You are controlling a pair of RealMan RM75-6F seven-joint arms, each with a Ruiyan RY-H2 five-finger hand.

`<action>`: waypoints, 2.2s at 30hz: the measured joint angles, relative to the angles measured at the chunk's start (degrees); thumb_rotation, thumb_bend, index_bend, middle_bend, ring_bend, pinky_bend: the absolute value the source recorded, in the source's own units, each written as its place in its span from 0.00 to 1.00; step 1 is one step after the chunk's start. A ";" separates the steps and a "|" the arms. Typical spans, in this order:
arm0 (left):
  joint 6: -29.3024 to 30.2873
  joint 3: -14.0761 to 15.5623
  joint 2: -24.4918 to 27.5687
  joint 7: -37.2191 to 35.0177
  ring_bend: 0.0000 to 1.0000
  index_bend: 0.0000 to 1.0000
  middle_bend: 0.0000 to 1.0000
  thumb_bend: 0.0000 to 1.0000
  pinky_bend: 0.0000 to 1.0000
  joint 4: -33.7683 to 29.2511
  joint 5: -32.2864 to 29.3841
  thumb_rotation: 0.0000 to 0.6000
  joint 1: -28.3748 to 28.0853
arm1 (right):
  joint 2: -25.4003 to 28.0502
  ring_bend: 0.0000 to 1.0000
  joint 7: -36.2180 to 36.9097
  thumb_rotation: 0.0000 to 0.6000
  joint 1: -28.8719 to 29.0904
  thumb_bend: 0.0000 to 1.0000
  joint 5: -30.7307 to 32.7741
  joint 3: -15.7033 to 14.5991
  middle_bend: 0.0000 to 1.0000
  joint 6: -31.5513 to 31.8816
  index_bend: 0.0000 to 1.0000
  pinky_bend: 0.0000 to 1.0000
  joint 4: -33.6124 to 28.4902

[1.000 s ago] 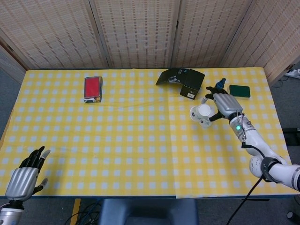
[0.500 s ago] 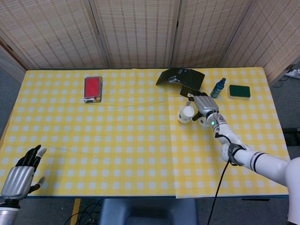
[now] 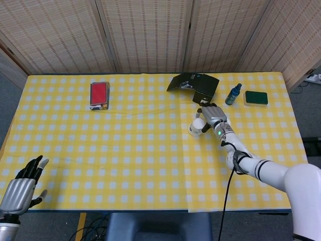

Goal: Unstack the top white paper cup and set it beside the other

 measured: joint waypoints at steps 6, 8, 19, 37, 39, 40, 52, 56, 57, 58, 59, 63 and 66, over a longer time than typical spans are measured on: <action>0.41 -0.08 0.07 0.01 0.00 0.03 0.00 0.32 0.23 -0.07 0.09 1.00 0.21 | -0.64 0.00 -0.93 1.00 1.12 0.26 2.38 -1.20 0.02 -0.96 0.33 0.00 0.91; 0.51 -0.10 0.13 -0.09 0.00 0.03 0.00 0.32 0.23 -0.10 0.14 1.00 0.28 | -0.64 0.00 -1.02 1.00 1.37 0.25 2.92 -1.48 0.00 -1.53 0.23 0.00 0.97; 1.30 -0.04 0.52 -0.36 0.00 0.03 0.00 0.32 0.23 -0.31 0.55 1.00 0.77 | 3.45 0.00 -0.47 1.00 2.44 0.23 3.91 -1.90 0.00 -0.71 0.00 0.00 -4.21; 1.13 -0.57 0.04 1.19 0.00 0.03 0.00 0.32 0.23 -0.61 0.24 1.00 0.67 | 26.89 0.00 7.11 1.00 -13.24 0.21 -23.77 -0.75 0.00 18.91 0.00 0.00 -40.65; 1.38 -1.06 0.10 0.74 0.00 0.03 0.00 0.32 0.23 -0.45 0.01 1.00 0.60 | 28.23 0.00 8.69 1.00 -18.18 0.21 -31.85 -1.92 0.00 23.82 0.00 0.00 -41.91; 1.48 -1.39 0.12 0.39 0.00 0.03 0.00 0.32 0.23 -0.31 -0.27 1.00 0.53 | 28.52 0.00 9.25 1.00 -20.50 0.21 -35.51 -2.52 0.00 26.40 0.00 0.00 -42.05; 2.62 -1.94 -0.43 -0.25 0.00 0.03 0.00 0.32 0.23 0.97 0.93 1.00 0.29 | 21.30 0.00 8.82 1.00 -51.54 0.21 -65.83 -10.04 0.00 61.67 0.00 0.00 -28.94; 3.20 -1.66 -0.37 -0.07 0.00 0.03 0.00 0.32 0.23 0.84 1.65 1.00 0.57 | 16.89 0.00 9.07 1.00 -56.37 0.21 -68.00 -10.31 0.00 65.46 0.00 0.00 -22.40; 3.26 -1.56 -0.39 0.03 0.00 0.03 0.00 0.32 0.23 0.81 1.82 1.00 0.63 | 16.22 0.00 9.56 1.00 -57.01 0.21 -68.30 -10.28 0.00 65.69 0.00 0.00 -21.21; 3.28 -1.43 -0.42 0.20 0.00 0.03 0.00 0.32 0.23 0.79 2.01 1.00 0.67 | 15.61 0.00 10.16 1.00 -57.58 0.21 -68.54 -10.22 0.00 65.81 0.00 0.00 -20.12; 3.26 -1.34 -0.46 0.32 0.00 0.03 0.00 0.32 0.23 0.78 2.16 1.00 0.68 | 14.96 0.00 10.88 1.00 -58.19 0.21 -68.86 -10.11 0.00 65.75 0.00 0.00 -18.92; 2.96 -0.89 -0.79 0.84 0.00 0.03 0.00 0.32 0.23 0.75 2.58 1.00 0.70 | 14.34 0.00 11.85 1.00 -58.93 0.21 -69.39 -9.22 0.00 64.82 0.00 0.00 -17.86; 2.63 -0.60 -1.00 1.32 0.00 0.03 0.00 0.32 0.23 0.65 2.81 1.00 0.69 | 14.28 0.00 12.53 1.00 -59.20 0.21 -69.44 -8.53 0.00 63.46 0.00 0.00 -18.07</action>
